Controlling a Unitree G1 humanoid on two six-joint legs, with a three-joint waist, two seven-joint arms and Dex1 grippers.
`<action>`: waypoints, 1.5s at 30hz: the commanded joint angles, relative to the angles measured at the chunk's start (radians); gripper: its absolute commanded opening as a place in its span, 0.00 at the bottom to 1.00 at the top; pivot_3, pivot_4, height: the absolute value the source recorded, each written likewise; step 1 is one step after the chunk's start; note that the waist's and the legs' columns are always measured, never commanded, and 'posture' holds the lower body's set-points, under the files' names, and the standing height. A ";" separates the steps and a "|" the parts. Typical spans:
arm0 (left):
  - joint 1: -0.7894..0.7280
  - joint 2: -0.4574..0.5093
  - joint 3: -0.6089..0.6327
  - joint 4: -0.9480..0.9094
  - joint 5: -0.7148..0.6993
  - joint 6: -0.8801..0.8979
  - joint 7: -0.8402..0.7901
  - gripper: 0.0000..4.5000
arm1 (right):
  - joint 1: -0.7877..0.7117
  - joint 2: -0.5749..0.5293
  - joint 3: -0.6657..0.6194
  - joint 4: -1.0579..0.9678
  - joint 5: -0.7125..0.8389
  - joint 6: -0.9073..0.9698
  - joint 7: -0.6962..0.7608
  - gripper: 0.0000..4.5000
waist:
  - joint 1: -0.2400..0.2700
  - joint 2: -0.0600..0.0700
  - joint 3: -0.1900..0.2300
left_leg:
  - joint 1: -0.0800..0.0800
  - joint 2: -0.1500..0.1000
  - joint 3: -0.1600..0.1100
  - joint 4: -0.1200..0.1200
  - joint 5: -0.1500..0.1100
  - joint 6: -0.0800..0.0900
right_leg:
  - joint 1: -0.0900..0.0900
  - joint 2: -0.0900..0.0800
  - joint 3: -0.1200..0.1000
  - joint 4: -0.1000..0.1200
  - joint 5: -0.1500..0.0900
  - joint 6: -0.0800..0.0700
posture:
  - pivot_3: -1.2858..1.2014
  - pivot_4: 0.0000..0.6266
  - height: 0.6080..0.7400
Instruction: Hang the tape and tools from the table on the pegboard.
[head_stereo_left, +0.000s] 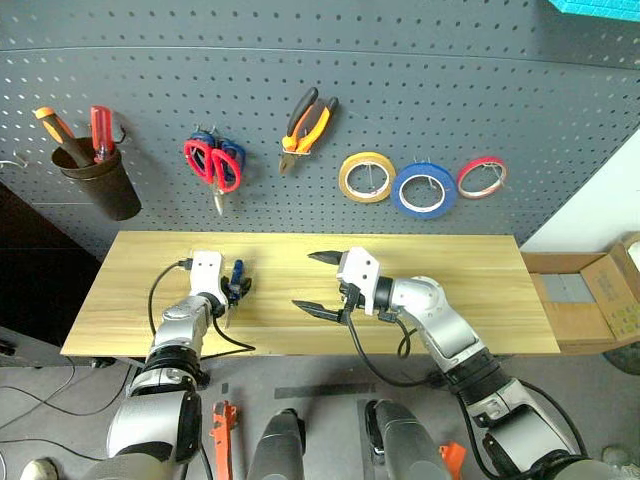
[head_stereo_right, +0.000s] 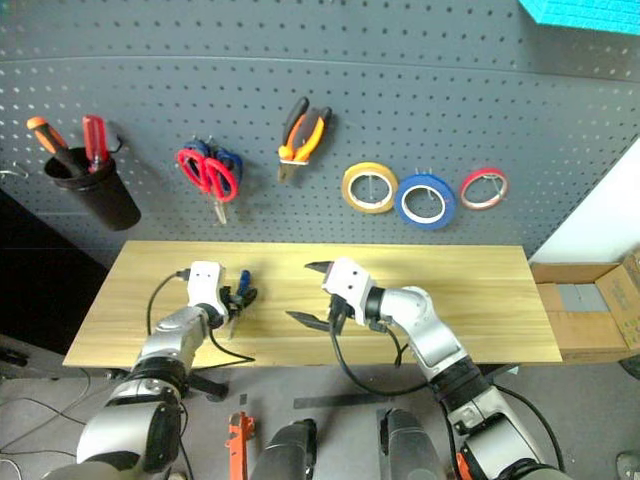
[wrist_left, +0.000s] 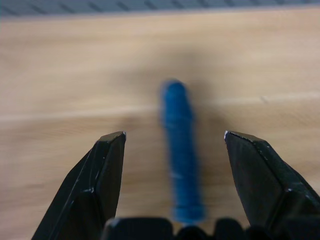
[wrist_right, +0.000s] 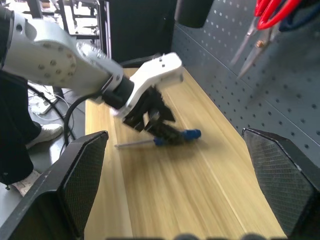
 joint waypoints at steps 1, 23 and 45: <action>-0.025 0.015 0.013 0.017 -0.006 -0.023 0.017 0.75 | 0.012 -0.001 -0.019 -0.070 0.012 0.011 0.004 1.00 | -0.002 -0.001 0.006 | 0.000 0.000 0.000 0.000 0.000 0.000 | 0.000 0.000 0.000 0.000 0.000 0.000 | 0.49 0.49 1.00; 0.256 0.135 0.015 -0.640 0.080 -0.011 0.159 0.11 | -0.004 0.020 -0.095 -0.186 0.145 0.095 0.039 1.00 | -0.003 -0.003 0.006 | -0.001 0.001 0.001 -0.003 -0.001 -0.002 | -0.004 -0.001 0.001 0.000 0.000 0.000 | 0.53 0.29 1.00; -0.458 0.393 0.144 -0.293 0.102 -0.170 0.260 0.11 | -0.275 0.229 -0.200 -0.135 0.192 0.134 -0.156 1.00 | 0.058 -0.017 -0.039 | -0.013 0.000 -0.001 0.000 0.002 -0.006 | -0.014 0.000 -0.005 -0.001 0.005 0.000 | 0.54 0.27 1.00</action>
